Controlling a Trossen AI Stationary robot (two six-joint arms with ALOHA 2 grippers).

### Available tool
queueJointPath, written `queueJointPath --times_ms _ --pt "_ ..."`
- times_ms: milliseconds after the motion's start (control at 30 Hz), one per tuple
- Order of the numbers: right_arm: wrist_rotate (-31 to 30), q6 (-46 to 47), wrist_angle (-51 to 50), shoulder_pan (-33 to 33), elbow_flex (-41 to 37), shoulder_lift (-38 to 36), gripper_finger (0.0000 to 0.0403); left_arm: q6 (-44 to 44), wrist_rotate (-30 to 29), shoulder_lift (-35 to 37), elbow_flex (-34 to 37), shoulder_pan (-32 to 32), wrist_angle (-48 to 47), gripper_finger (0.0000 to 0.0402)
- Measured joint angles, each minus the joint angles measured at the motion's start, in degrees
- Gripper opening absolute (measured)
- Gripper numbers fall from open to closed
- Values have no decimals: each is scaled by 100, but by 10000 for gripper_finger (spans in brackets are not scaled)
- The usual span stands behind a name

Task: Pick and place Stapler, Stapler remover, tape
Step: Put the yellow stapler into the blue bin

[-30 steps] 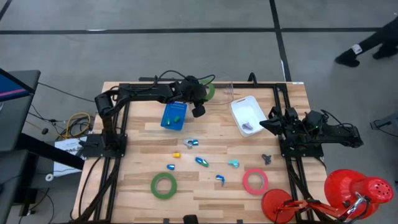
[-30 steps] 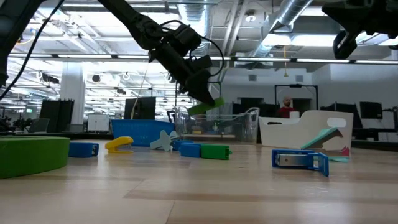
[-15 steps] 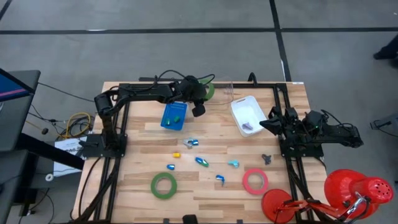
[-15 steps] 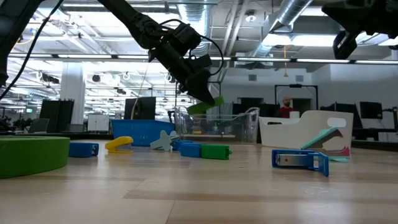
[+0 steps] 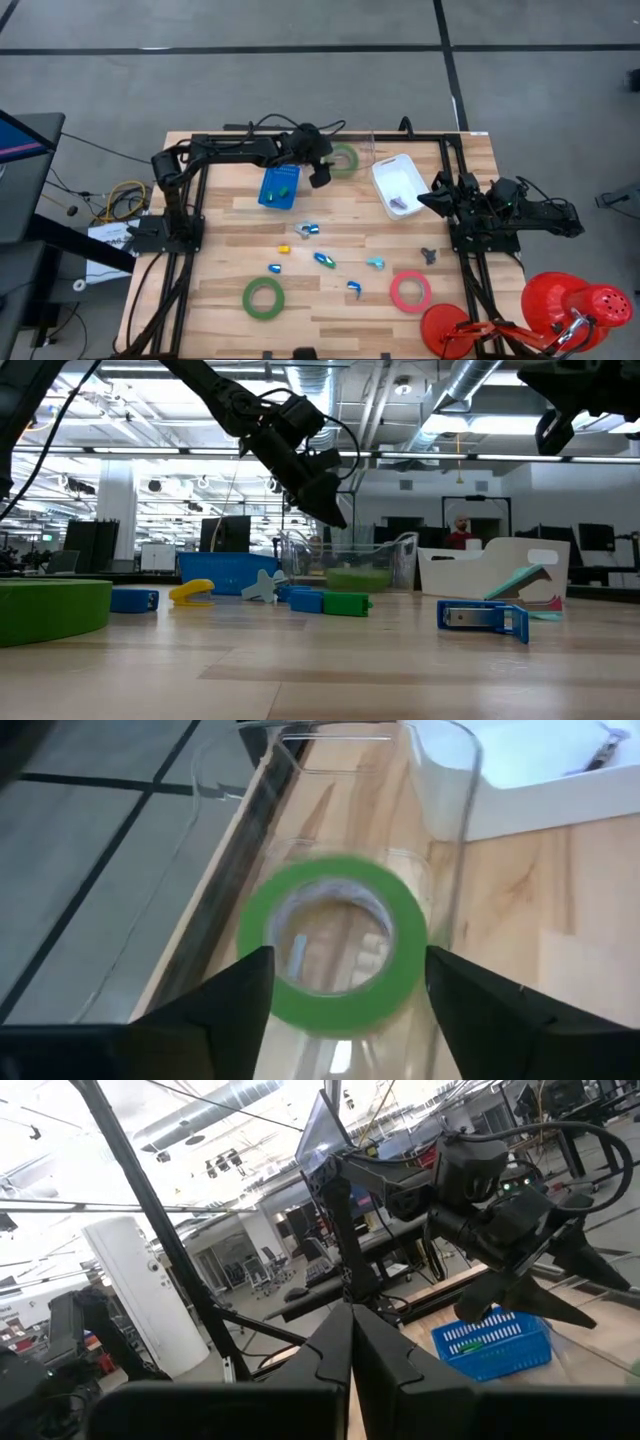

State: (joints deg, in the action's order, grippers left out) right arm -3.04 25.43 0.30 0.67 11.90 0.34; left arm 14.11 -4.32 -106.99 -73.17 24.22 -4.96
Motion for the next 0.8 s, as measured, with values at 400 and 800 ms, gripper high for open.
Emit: queueJointPath --times_ms 400,800 --pt "-1 11 1 1 0 0 1 -51 -19 839 -2 -322 -705 244" --pt "-1 11 2 1 0 0 1 -111 3 1747 -2 -1059 -1586 242"
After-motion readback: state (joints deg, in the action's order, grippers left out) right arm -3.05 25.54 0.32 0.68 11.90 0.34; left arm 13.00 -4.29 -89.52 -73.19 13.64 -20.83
